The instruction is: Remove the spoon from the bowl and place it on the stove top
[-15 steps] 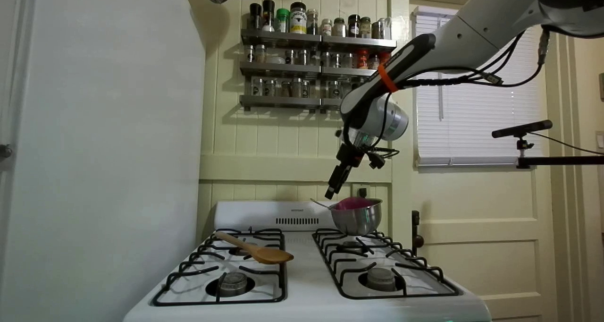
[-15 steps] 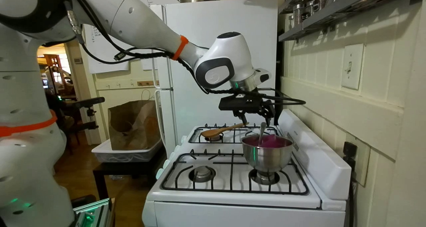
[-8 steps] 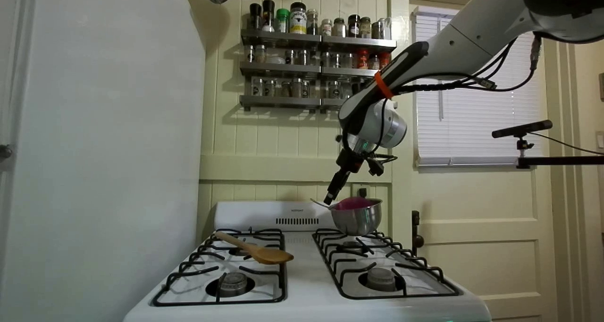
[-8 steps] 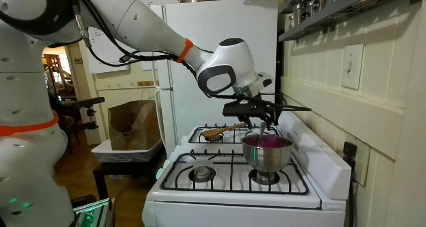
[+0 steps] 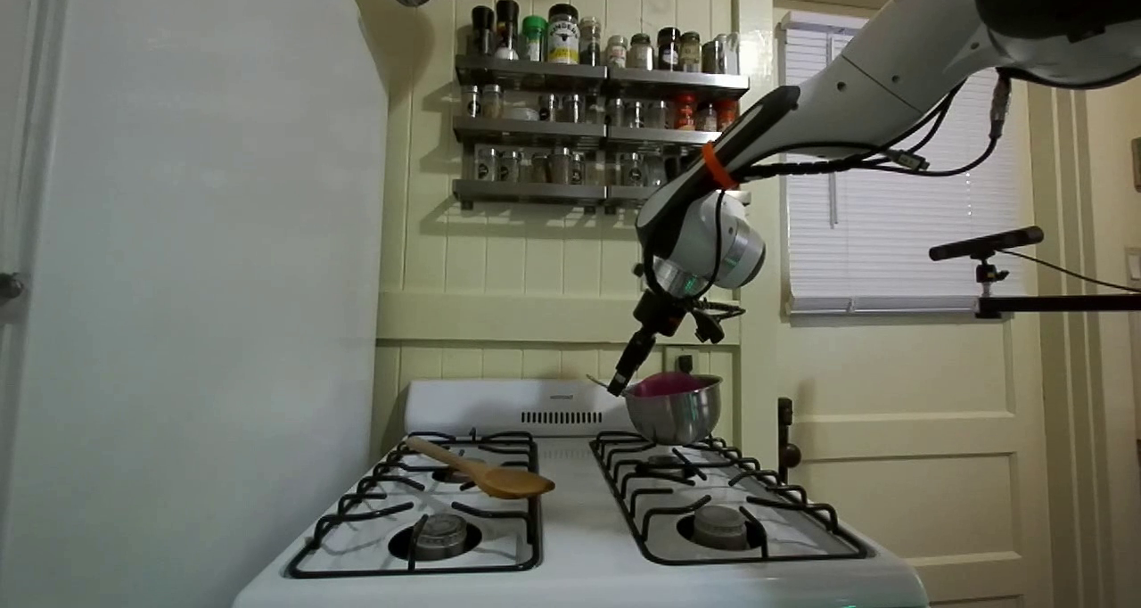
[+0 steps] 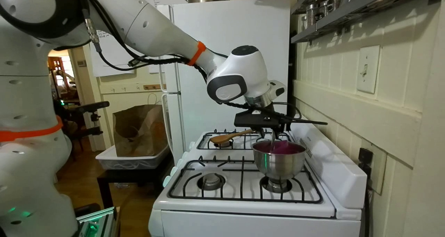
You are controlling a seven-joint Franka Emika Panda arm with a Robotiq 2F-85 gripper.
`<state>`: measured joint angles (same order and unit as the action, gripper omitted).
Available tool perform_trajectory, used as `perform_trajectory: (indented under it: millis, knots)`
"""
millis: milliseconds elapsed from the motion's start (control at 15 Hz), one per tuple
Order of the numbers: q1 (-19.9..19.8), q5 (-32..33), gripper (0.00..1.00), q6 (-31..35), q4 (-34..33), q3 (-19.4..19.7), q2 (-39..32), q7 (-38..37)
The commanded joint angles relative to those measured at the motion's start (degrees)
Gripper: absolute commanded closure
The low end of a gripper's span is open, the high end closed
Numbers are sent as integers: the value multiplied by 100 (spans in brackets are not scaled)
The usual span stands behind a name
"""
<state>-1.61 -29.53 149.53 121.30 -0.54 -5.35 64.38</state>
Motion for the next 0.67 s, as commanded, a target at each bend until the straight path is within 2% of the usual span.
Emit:
perform_trajectory:
  millis: [0,200,400,467,600]
  knots:
    - [-125,-369,48,213,-63,-129,-141,452]
    - [-174,-460,66,281,-54,-160,-164,586]
    - [-206,-566,94,310,-48,-187,-170,739]
    - [-213,-611,100,314,-48,-195,-169,793]
    - [-219,-699,97,327,-45,-201,-166,894]
